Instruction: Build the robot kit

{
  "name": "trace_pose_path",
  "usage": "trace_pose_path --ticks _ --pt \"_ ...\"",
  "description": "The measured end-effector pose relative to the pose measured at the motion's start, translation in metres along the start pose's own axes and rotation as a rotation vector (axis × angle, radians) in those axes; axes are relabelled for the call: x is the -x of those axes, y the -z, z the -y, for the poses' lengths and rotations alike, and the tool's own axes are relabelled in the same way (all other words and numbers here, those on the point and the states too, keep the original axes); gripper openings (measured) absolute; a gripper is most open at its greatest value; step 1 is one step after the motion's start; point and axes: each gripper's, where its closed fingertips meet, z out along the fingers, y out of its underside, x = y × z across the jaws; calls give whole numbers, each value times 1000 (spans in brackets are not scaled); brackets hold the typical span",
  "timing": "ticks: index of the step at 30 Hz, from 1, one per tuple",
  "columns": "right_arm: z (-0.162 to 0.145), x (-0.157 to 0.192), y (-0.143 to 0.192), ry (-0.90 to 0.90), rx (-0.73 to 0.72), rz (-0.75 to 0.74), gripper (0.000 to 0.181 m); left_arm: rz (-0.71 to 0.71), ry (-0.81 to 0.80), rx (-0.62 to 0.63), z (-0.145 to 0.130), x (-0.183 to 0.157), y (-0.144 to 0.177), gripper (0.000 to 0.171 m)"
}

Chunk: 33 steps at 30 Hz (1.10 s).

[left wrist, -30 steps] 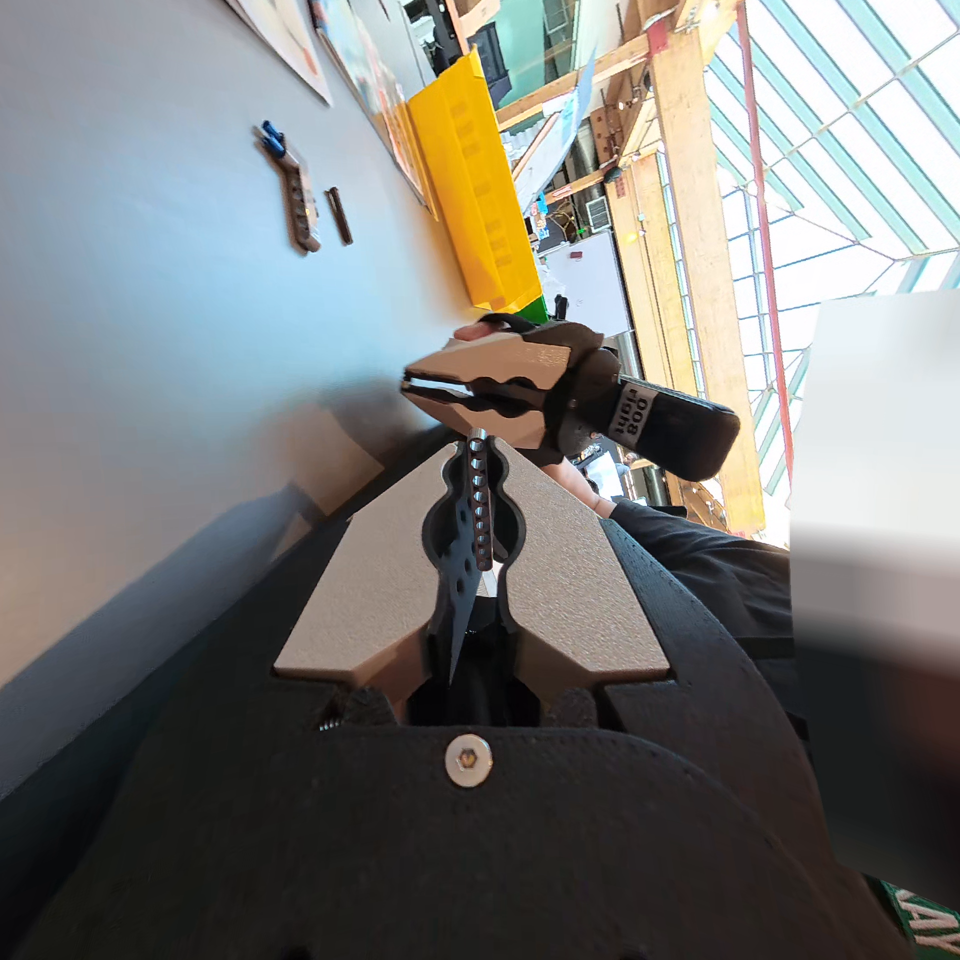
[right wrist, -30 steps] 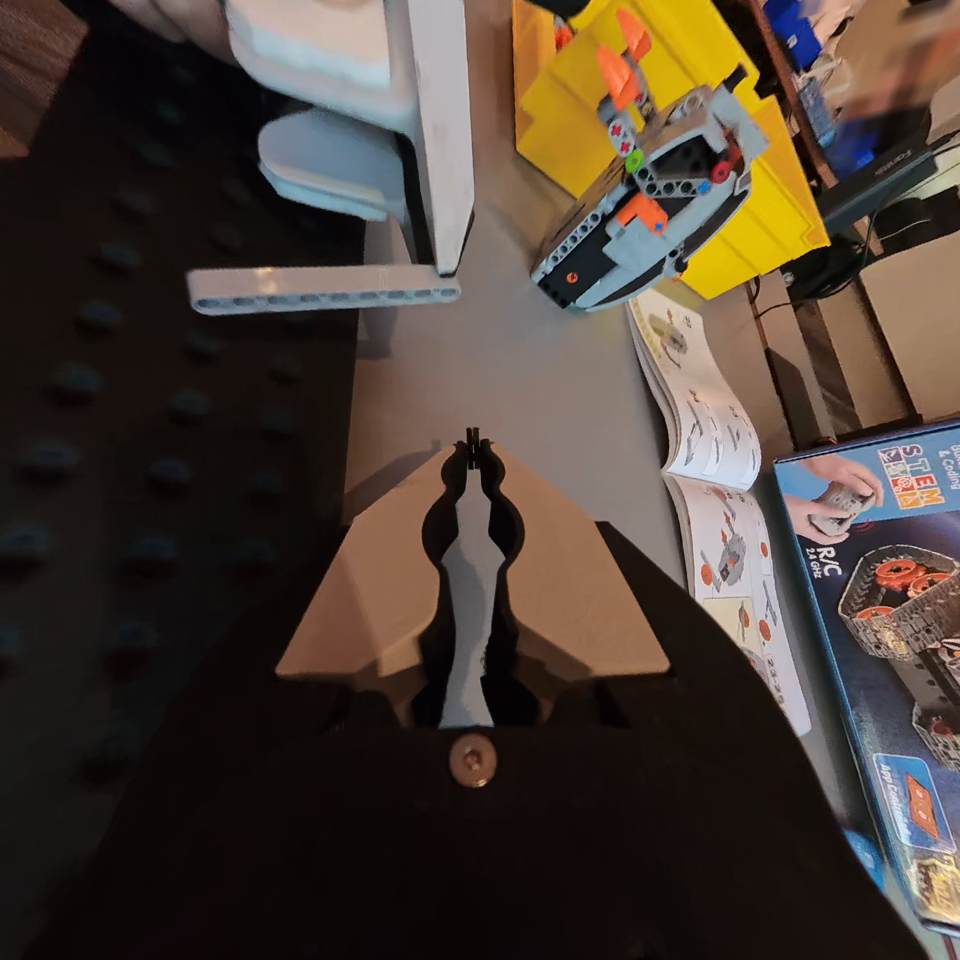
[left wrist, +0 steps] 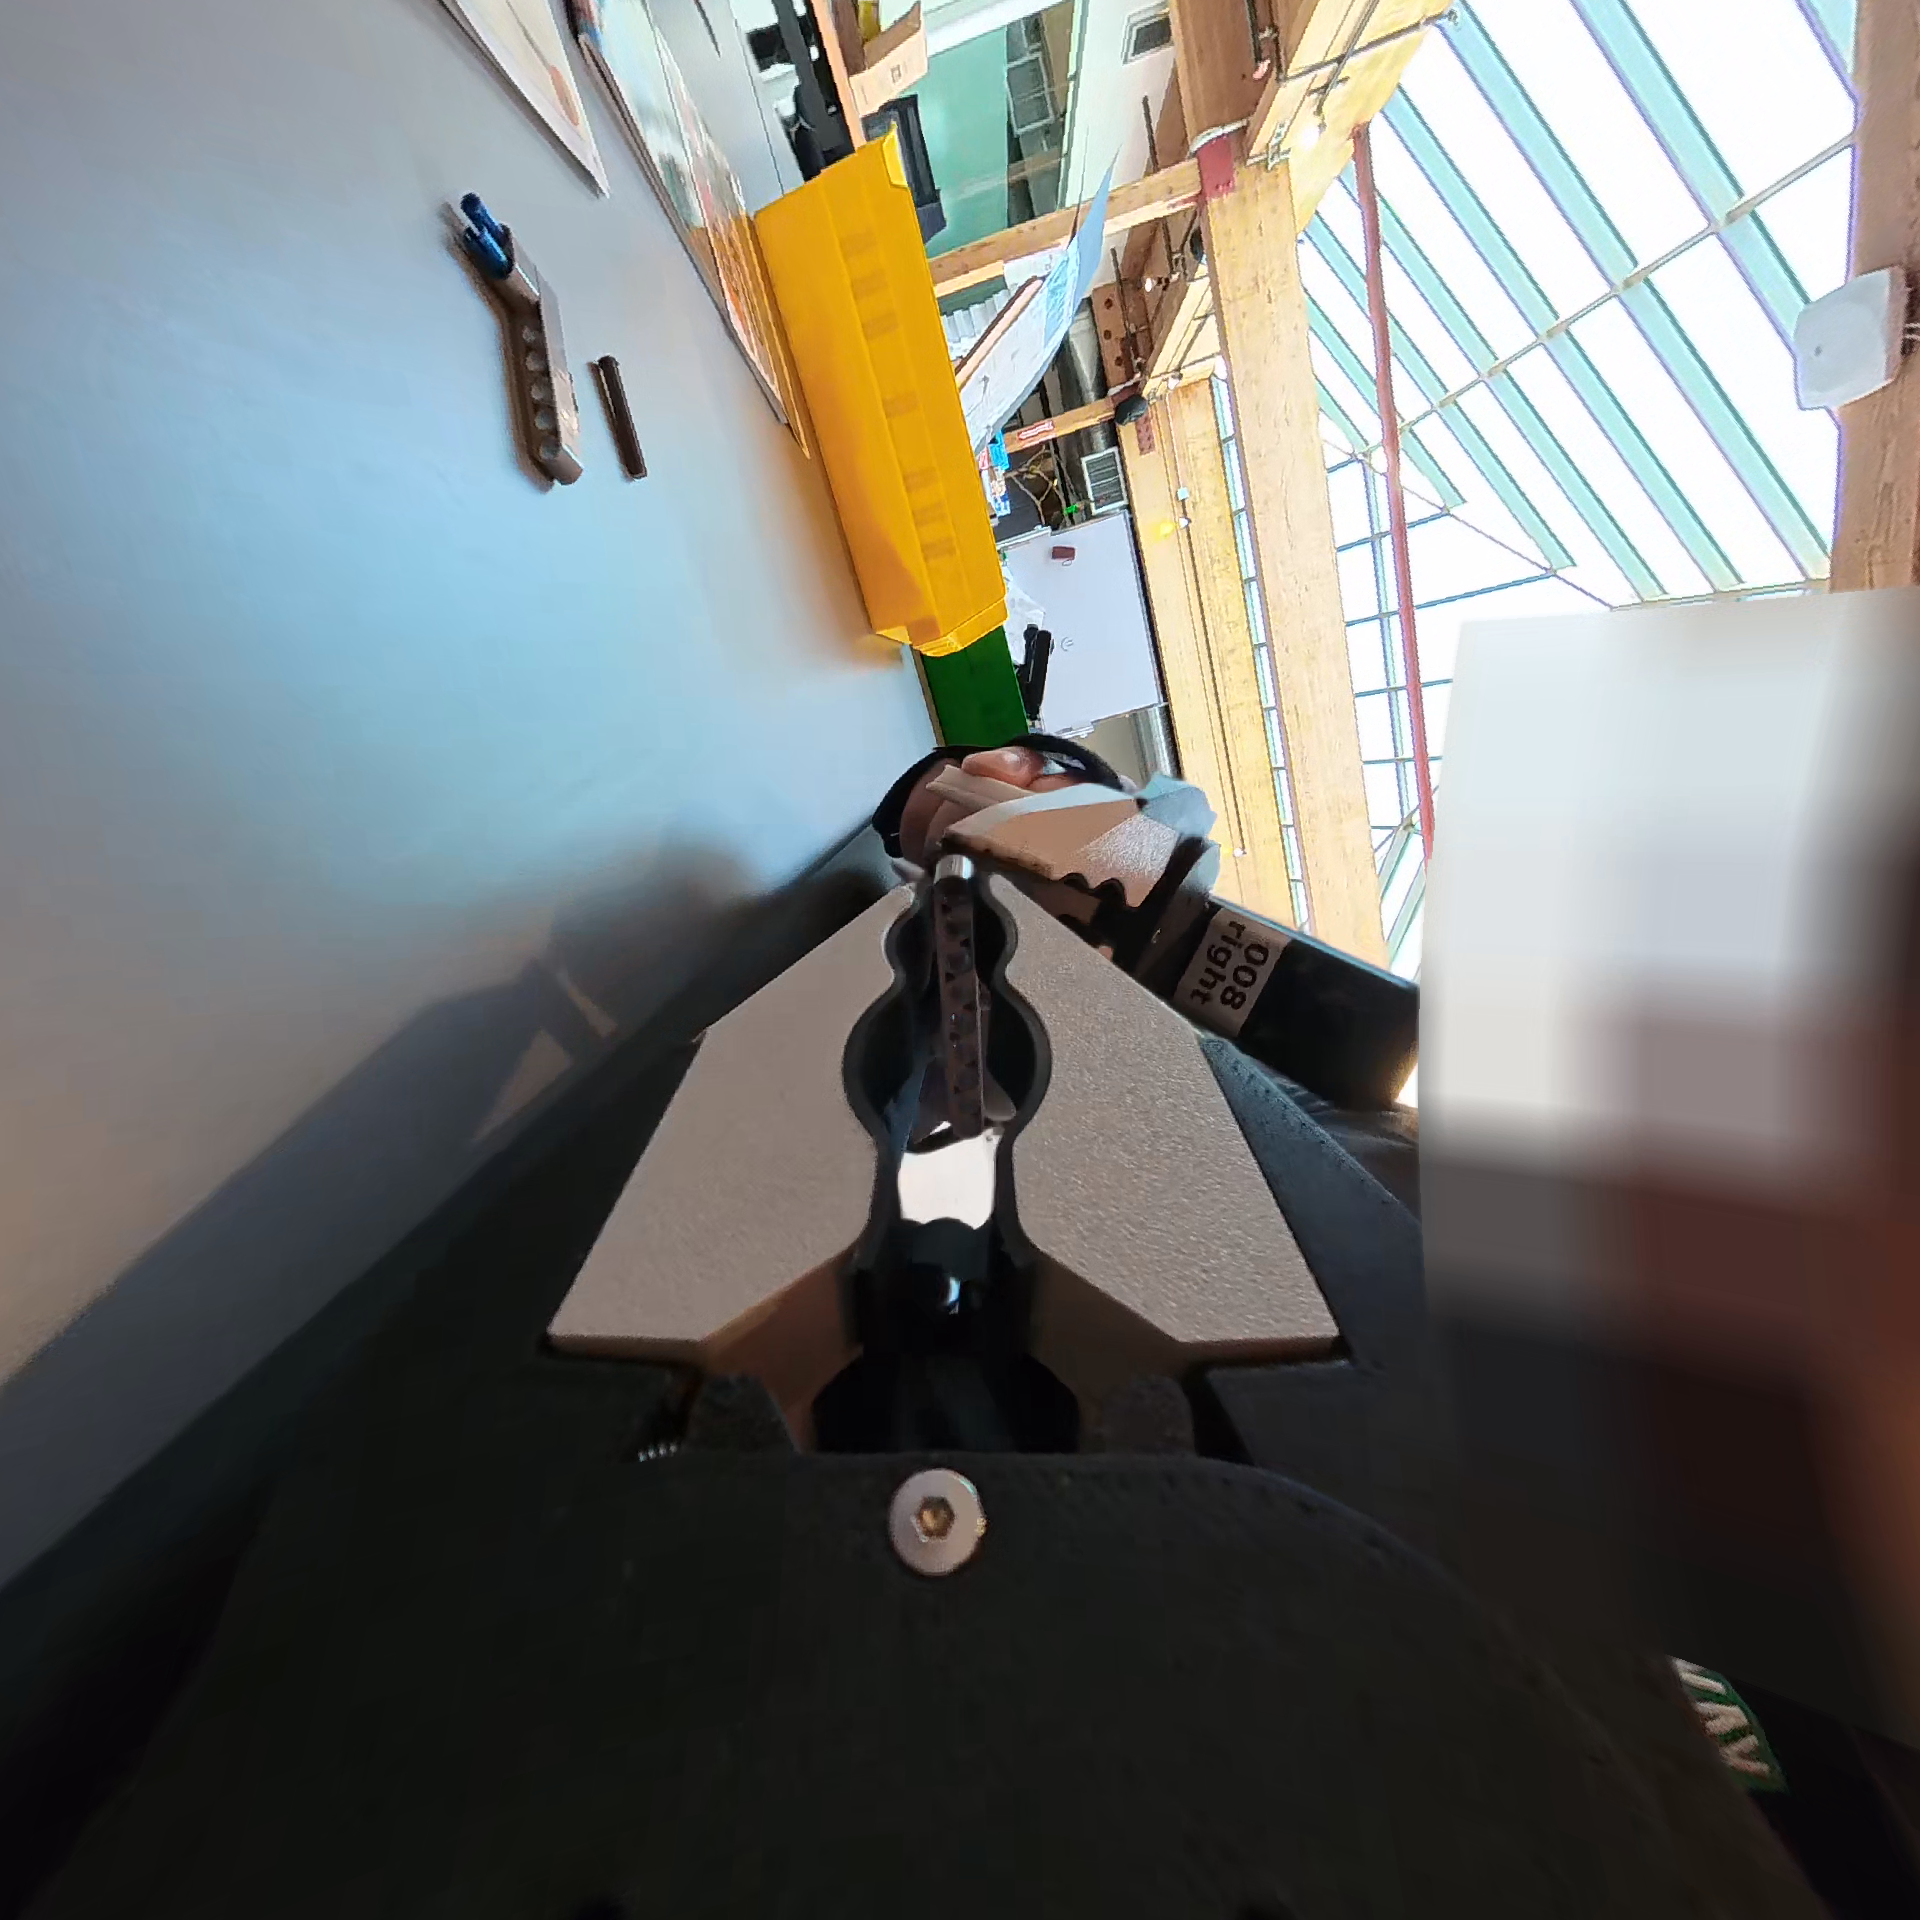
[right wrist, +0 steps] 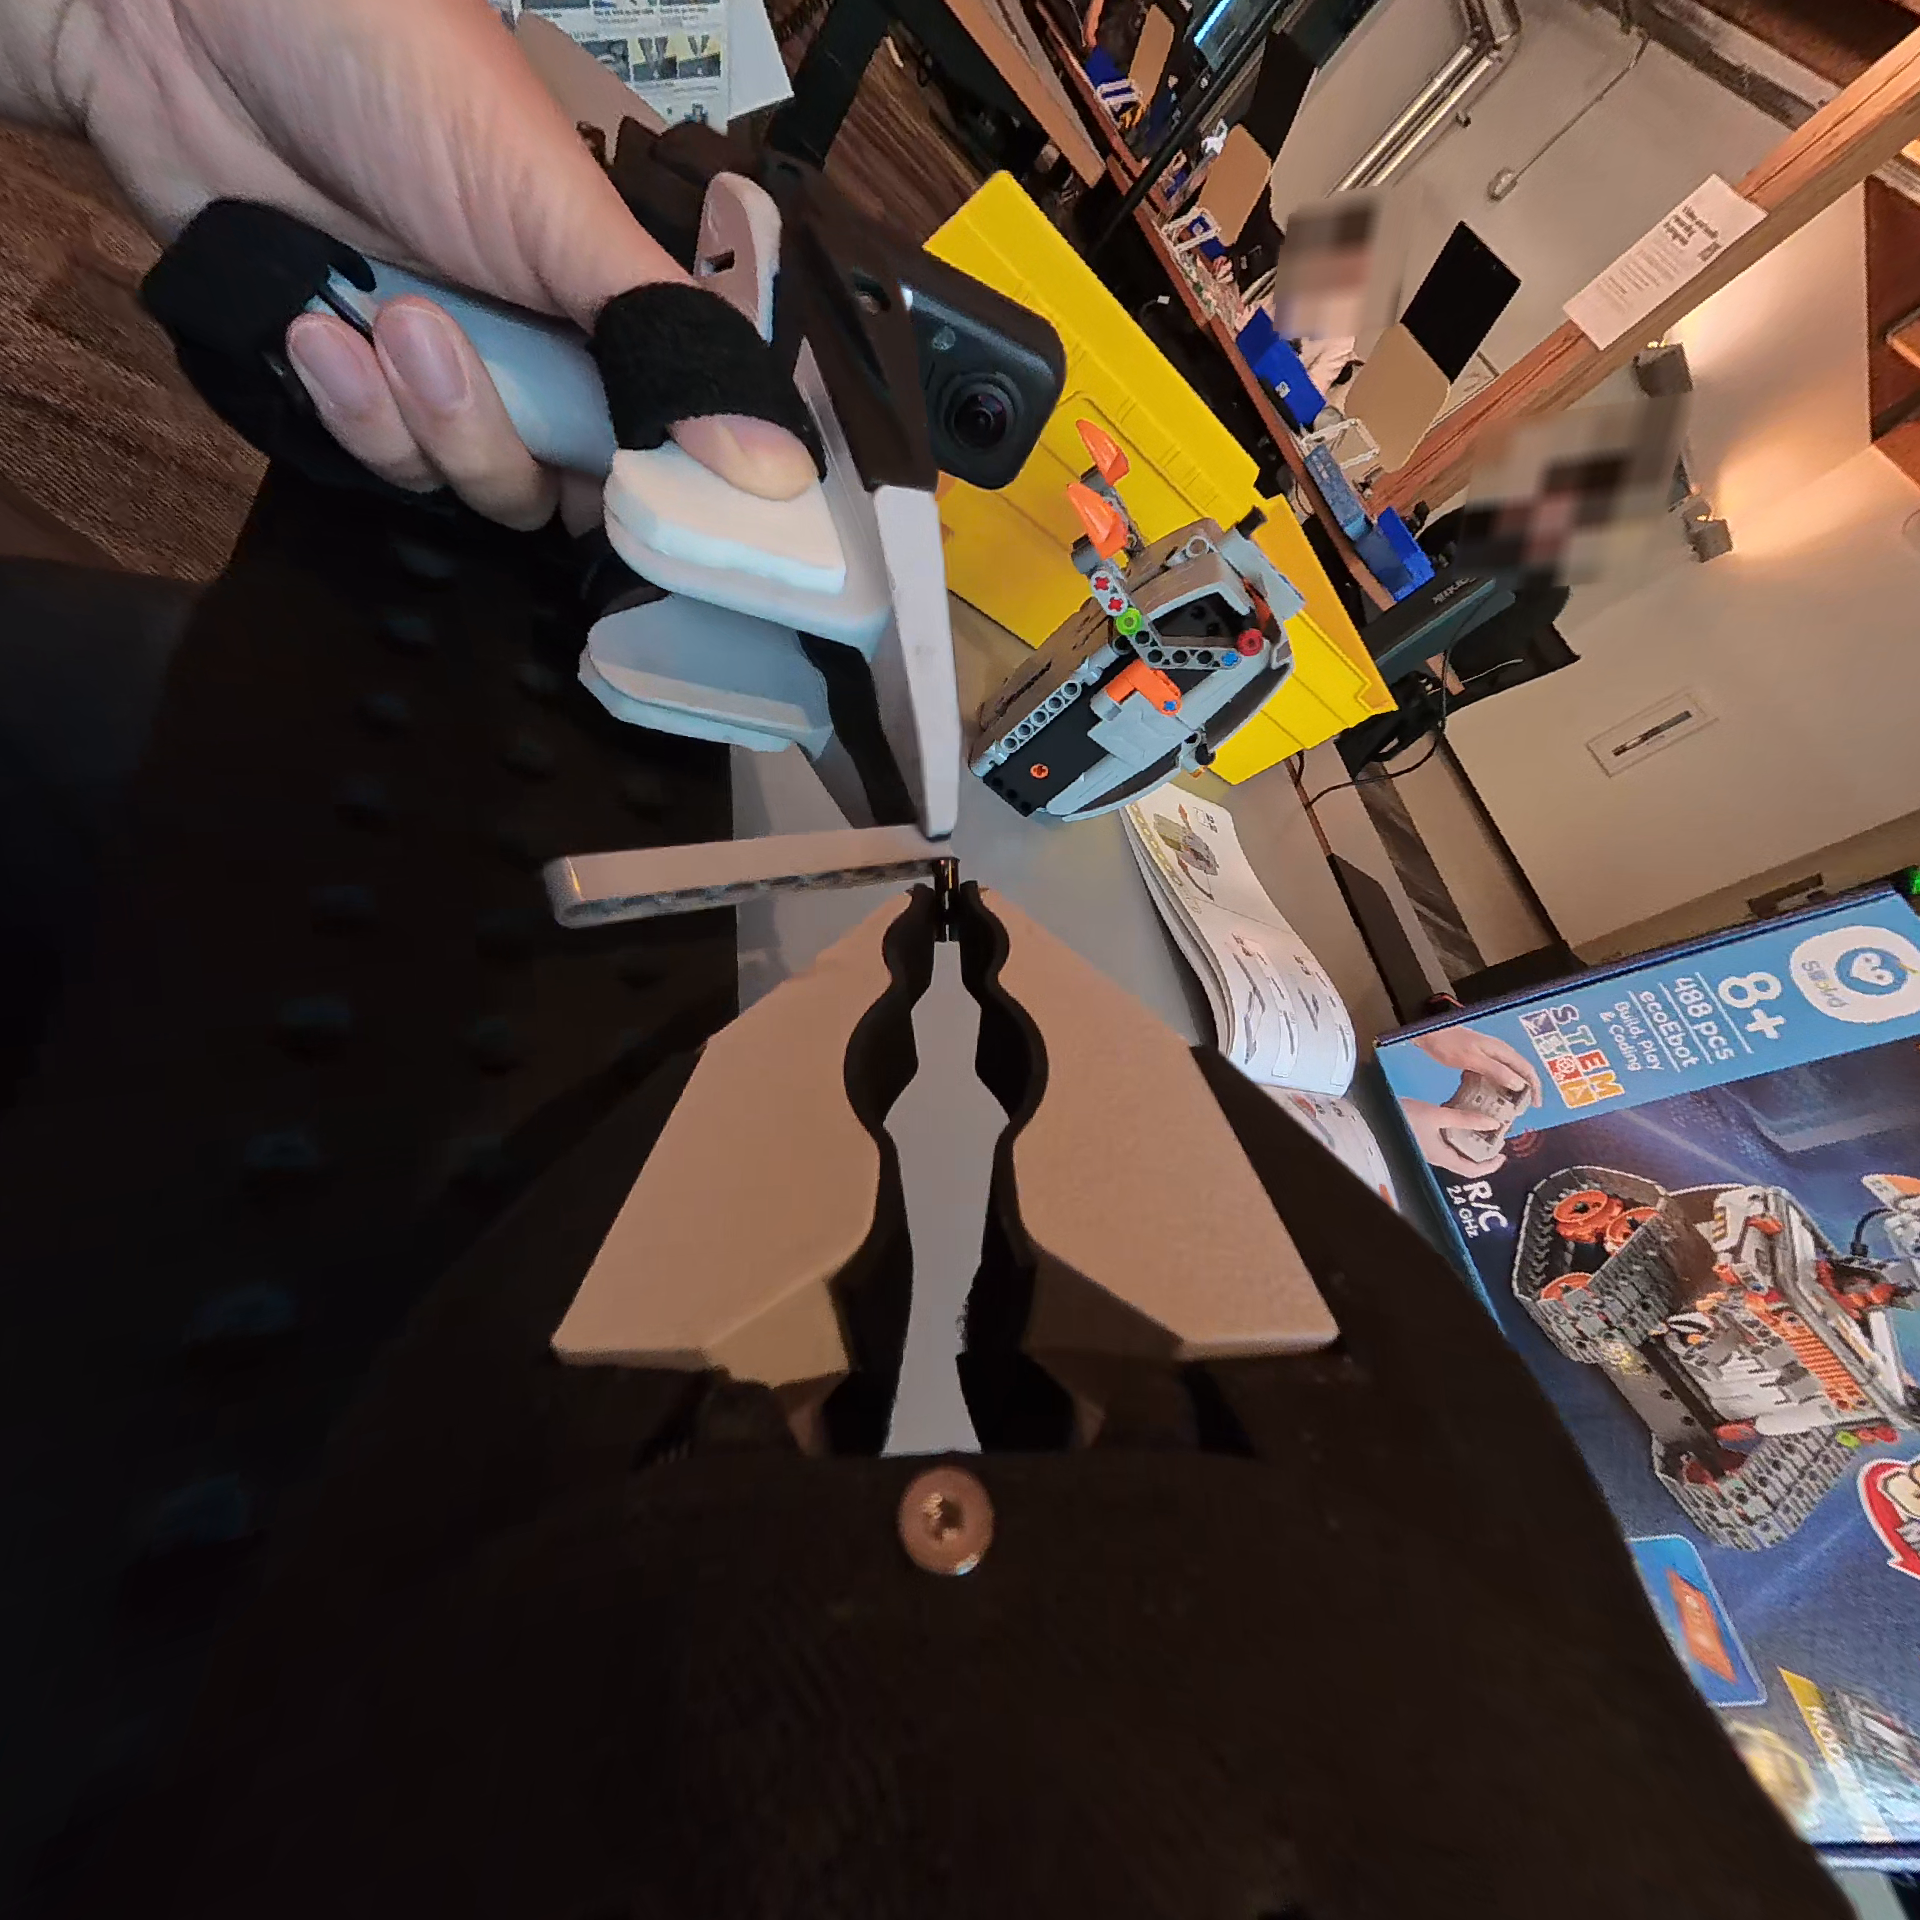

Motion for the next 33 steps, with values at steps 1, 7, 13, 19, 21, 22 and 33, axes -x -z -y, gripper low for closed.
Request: trace_pose_path --ticks 1,7,13,19,21,22,33 --pt "-2 0 -1 20 13 -6 2 1 4 -6 0 0 -1 5" --pt "-4 0 0 138 38 -42 2 3 47 -26 1 3 -2 5" --pt "-6 4 0 258 36 -28 2 31 63 -7 -1 7 -4 5" --pt "-8 10 2 281 17 18 2 66 61 22 -6 11 -4 5" --pt "-9 12 2 280 7 35 2 74 56 40 -8 12 -5 5" --pt "-9 12 3 283 -2 42 2 72 59 50 -9 11 -5 5" --pt "-2 20 6 257 -83 94 2 43 42 120 -19 7 -2 5"
